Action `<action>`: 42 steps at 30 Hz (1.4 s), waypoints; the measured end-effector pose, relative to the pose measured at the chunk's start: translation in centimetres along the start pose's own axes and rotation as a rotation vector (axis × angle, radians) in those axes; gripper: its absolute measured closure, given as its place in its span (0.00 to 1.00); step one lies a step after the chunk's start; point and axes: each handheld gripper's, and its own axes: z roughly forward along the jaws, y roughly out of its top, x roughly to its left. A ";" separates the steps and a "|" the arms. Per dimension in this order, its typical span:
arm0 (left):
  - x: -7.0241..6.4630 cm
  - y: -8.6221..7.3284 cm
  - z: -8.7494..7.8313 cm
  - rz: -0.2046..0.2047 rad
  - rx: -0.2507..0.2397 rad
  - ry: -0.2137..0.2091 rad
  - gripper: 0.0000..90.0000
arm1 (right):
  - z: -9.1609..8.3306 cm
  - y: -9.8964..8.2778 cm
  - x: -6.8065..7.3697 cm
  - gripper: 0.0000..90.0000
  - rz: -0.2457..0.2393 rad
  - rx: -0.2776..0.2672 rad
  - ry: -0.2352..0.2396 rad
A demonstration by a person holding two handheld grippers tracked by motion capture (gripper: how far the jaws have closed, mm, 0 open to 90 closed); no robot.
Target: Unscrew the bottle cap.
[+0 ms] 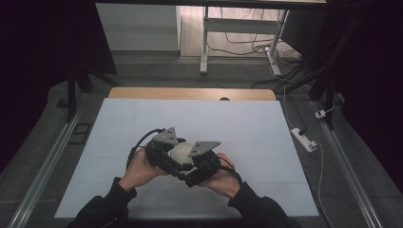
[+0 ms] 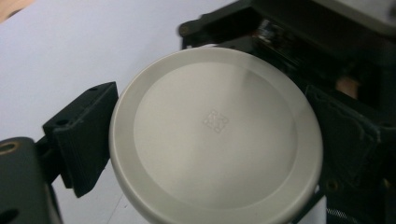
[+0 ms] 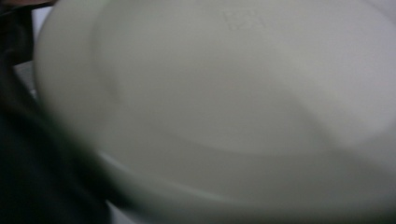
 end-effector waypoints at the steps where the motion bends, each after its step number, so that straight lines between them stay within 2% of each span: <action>1: -0.1 0.1 0.2 -0.022 -0.004 0.019 0.09 | 0.0 0.0 -0.1 0.07 0.011 0.003 -0.010; 2: -0.3 0.1 0.4 -0.038 -0.005 0.048 0.09 | 0.0 0.0 -0.1 0.07 0.016 0.004 -0.020; 4: -0.3 0.2 0.5 -0.046 -0.009 0.053 0.09 | 0.0 0.0 -0.2 0.07 0.019 0.011 -0.033; 5: -0.4 0.1 0.6 -0.026 -0.008 0.053 0.08 | 0.0 -0.1 -0.2 0.07 0.018 0.011 -0.033; 6: -0.4 0.1 0.6 -0.026 -0.008 0.053 0.06 | 0.0 -0.1 -0.2 0.07 0.018 0.012 -0.030; 7: -0.3 0.2 0.7 -0.018 -0.001 0.056 0.00 | 0.0 -0.1 -0.3 0.07 0.013 0.012 -0.026; 8: -0.1 0.2 0.5 0.005 0.014 0.037 0.00 | 0.0 -0.1 -0.2 0.07 0.007 0.010 -0.023; 11: 0.3 0.0 -0.5 0.041 0.001 -0.032 0.00 | -0.2 0.0 -0.2 0.07 -0.007 -0.003 0.000; 12: 0.3 0.0 -0.5 0.041 0.001 -0.032 0.00 | -0.2 0.0 -0.2 0.07 -0.007 -0.003 0.000; 13: 0.5 -0.2 -1.2 0.086 0.006 -0.071 0.00 | -0.4 0.0 -0.2 0.07 -0.019 -0.012 0.024; 18: 0.8 -0.8 -2.4 0.157 -0.010 -0.195 0.00 | -0.6 0.1 0.5 0.07 -0.083 -0.026 0.128; 20: 0.7 -1.0 -2.4 0.194 -0.006 -0.243 0.02 | -0.6 0.2 1.0 0.07 -0.110 -0.028 0.154; 24: 0.2 -1.1 -2.3 0.252 0.027 -0.261 0.06 | -0.5 0.3 1.6 0.07 -0.141 -0.030 0.189; 25: 0.1 -1.2 -2.2 0.263 0.034 -0.259 0.07 | -0.5 0.3 1.8 0.07 -0.143 -0.031 0.194; 29: 0.0 -1.2 -2.1 0.266 0.035 -0.248 0.08 | -0.4 0.2 1.8 0.07 -0.160 -0.031 0.198; 32: 0.2 -1.1 -1.9 0.209 0.016 -0.214 0.08 | -0.5 0.2 1.4 0.07 -0.140 -0.029 0.171; 33: 0.2 -1.1 -1.9 0.209 0.016 -0.214 0.09 | -0.5 0.2 1.3 0.07 -0.131 -0.028 0.161; 35: 0.3 -1.0 -1.6 0.171 0.013 -0.188 0.09 | -0.5 0.1 1.0 0.07 -0.114 -0.026 0.136; 36: 0.2 -0.9 -1.3 0.139 0.017 -0.151 0.09 | -0.5 0.1 0.9 0.07 -0.105 -0.024 0.122; 37: 0.2 -0.9 -1.3 0.139 0.017 -0.151 0.09 | -0.4 0.0 0.8 0.07 -0.097 -0.023 0.108; 38: 0.2 -0.8 -1.1 0.125 0.022 -0.131 0.09 | -0.4 0.0 0.7 0.07 -0.082 -0.018 0.096; 39: 0.0 -0.5 -0.8 0.093 0.030 -0.084 0.09 | -0.4 -0.1 0.5 0.07 -0.079 -0.017 0.077; 40: 0.0 -0.5 -0.8 0.093 0.030 -0.084 0.09 | -0.4 -0.1 0.5 0.07 -0.079 -0.017 0.077; 41: 0.0 -0.4 -0.6 0.084 0.034 -0.065 0.09 | -0.3 -0.1 0.4 0.07 -0.061 -0.010 0.045; 42: -0.2 -0.3 -0.3 0.058 0.038 -0.026 0.09 | -0.2 -0.2 0.3 0.07 -0.051 -0.008 0.033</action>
